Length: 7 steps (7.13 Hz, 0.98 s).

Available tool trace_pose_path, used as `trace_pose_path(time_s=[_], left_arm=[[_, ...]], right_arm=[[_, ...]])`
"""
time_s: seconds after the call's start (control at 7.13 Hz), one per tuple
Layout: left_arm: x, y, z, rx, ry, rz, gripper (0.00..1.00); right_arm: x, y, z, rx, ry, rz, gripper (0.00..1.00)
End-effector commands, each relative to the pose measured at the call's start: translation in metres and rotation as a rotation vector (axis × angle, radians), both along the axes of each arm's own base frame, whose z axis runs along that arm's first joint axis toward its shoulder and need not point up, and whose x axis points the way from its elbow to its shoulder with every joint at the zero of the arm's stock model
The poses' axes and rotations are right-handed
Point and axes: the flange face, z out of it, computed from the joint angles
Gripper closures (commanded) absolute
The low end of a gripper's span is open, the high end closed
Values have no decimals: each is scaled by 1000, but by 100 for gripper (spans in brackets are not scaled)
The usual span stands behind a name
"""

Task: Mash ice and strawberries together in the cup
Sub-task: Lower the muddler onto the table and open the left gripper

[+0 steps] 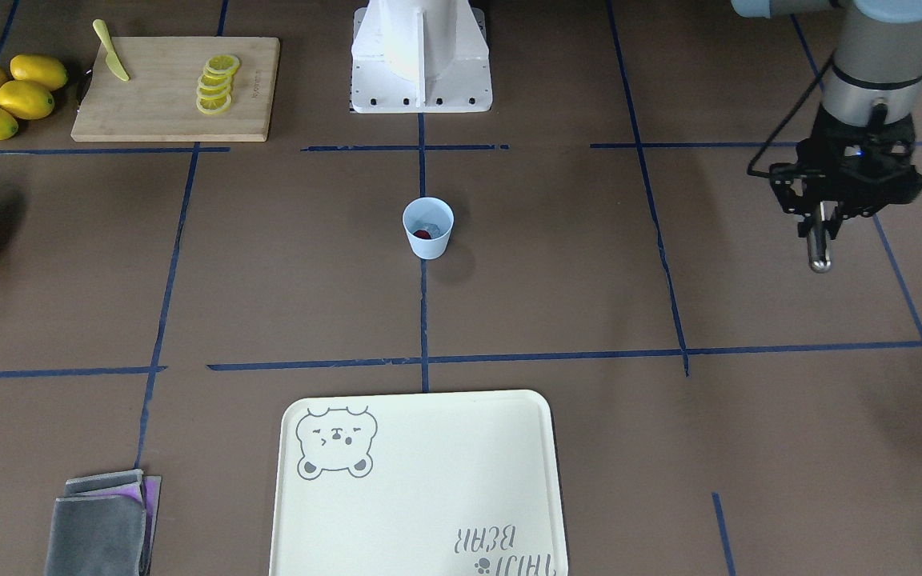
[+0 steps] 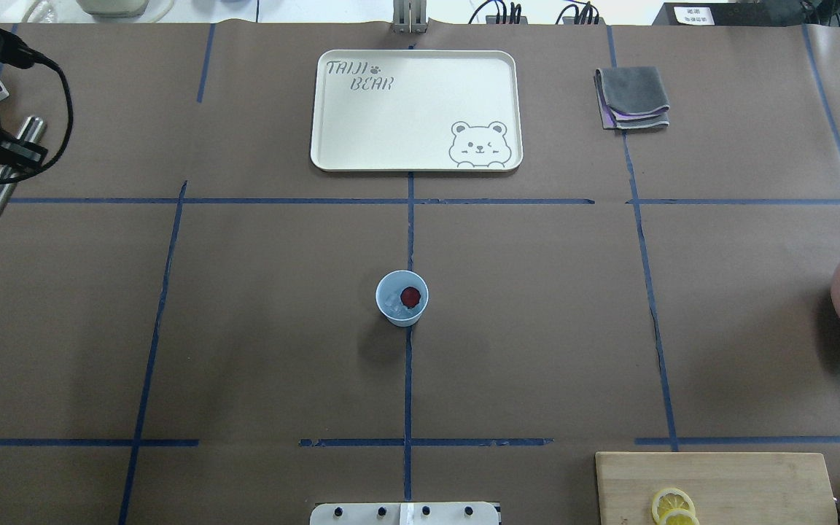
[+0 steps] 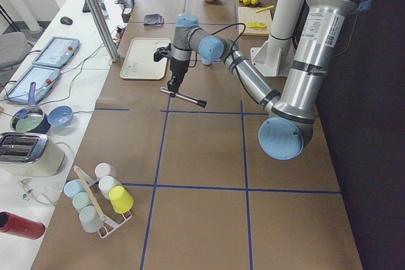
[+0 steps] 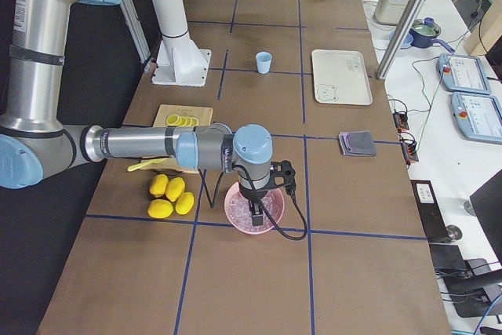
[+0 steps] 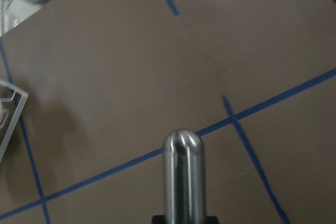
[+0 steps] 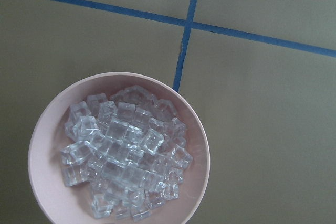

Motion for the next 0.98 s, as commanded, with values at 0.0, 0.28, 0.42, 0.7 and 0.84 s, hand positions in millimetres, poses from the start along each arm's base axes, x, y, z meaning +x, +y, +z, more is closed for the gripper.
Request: trace_pose_path(time_s=[0.0,0.28,0.42,0.7,0.84], left_arm=[[-43,20,88,-184,46,-56,95],[-46,31,145,-177,81,-106,95],[-41,24,172,-178,96,-128,95],[-32,12,244,-135,122,-125,95],[-32,11,260,-137,122,-124,95]], right_arm=[[0,0,1,-1,-1,1,0],[0,1,1,-4,-1,1,0],[0,1,1,-6,-1,3,0],[0,1,1,-8,-3,5,0],[0,1,2,-9,-3,4,0]])
